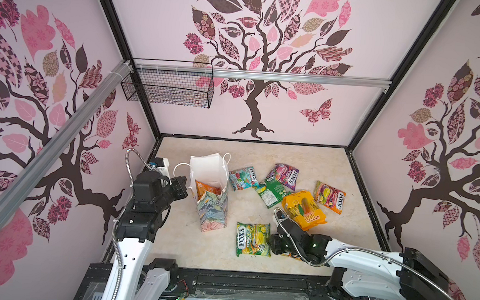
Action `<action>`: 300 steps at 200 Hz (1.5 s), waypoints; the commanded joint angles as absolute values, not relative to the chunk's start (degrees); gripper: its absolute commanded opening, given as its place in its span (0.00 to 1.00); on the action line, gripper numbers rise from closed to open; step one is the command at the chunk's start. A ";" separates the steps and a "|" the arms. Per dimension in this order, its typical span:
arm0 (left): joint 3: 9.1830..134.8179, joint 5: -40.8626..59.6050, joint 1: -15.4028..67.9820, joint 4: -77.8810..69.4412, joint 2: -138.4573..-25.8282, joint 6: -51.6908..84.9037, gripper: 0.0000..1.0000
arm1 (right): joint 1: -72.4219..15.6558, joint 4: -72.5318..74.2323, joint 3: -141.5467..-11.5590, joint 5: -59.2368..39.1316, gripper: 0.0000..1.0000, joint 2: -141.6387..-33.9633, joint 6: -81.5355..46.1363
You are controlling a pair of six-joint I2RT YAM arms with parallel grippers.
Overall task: Place the snacks into the paper bag
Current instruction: 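Lower the right gripper and close it on the FOX'S Spring Tea bag edge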
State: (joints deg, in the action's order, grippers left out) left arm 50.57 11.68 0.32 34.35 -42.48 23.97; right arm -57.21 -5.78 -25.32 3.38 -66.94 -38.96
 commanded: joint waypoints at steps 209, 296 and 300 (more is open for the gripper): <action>51.86 12.13 0.47 33.74 -42.04 23.33 0.03 | -55.55 -0.41 -23.99 1.41 0.35 -75.03 -38.06; 51.86 12.13 0.44 33.72 -42.03 23.38 0.03 | -55.55 -0.53 -24.50 1.85 0.35 -75.85 -38.06; 51.86 12.17 0.42 33.68 -41.99 23.36 0.02 | -55.59 -0.53 -24.50 1.78 0.35 -75.92 -38.12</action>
